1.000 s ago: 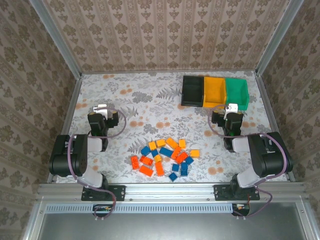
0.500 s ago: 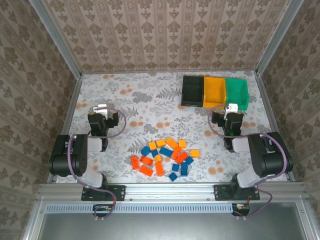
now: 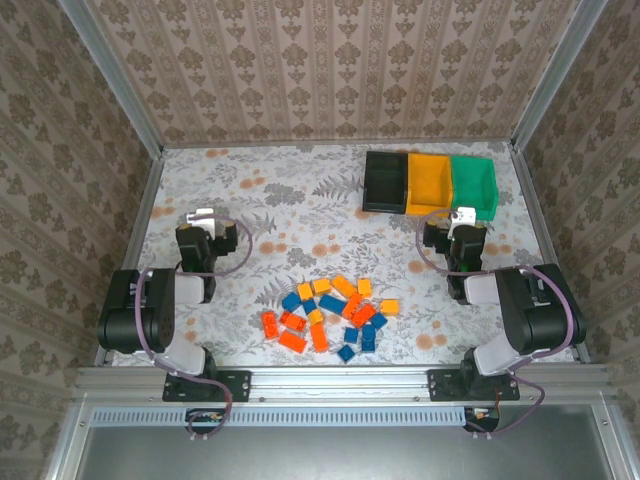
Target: Sort the legos into containers by color
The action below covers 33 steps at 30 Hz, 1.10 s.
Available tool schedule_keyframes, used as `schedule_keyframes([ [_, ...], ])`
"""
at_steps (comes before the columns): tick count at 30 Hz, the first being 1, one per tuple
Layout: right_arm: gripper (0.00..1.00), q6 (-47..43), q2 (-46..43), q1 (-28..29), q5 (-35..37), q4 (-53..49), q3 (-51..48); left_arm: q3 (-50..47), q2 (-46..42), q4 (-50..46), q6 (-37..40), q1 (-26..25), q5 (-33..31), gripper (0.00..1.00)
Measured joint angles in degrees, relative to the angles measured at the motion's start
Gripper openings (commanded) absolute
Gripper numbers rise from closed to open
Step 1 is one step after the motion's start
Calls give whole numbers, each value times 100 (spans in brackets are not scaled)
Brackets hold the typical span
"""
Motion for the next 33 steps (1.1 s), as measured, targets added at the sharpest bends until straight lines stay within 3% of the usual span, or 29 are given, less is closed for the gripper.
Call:
schedule_keyframes([
  [6, 100, 22, -22, -44, -90, -57, 9, 0, -28, -57, 2, 22, 42, 100],
  [12, 100, 87, -627, 0, -26, -1668, 855, 337, -1056, -1309, -4, 2, -127, 100],
  [17, 100, 470, -1104, 181, 380, -2382, 1506, 610, -1814, -1478, -247, -20, -254, 100],
  [23, 100, 1578, -721, 7, 382, -3637, 2476, 619, -2149, -1412, -1521, 166, -201, 100],
  [26, 100, 1742, -175, -127, -205, -4124, 3233, 640, -2302, -1657, -2946, 439, -192, 100],
  [30, 100, 1873, 487, -131, -839, -4937, 4076, 715, -2245, -2006, -4288, 949, 251, 100],
  [33, 100, 2011, 890, -111, -892, -5324, 4562, 721, -2063, -1989, -4795, 1036, 675, 100],
])
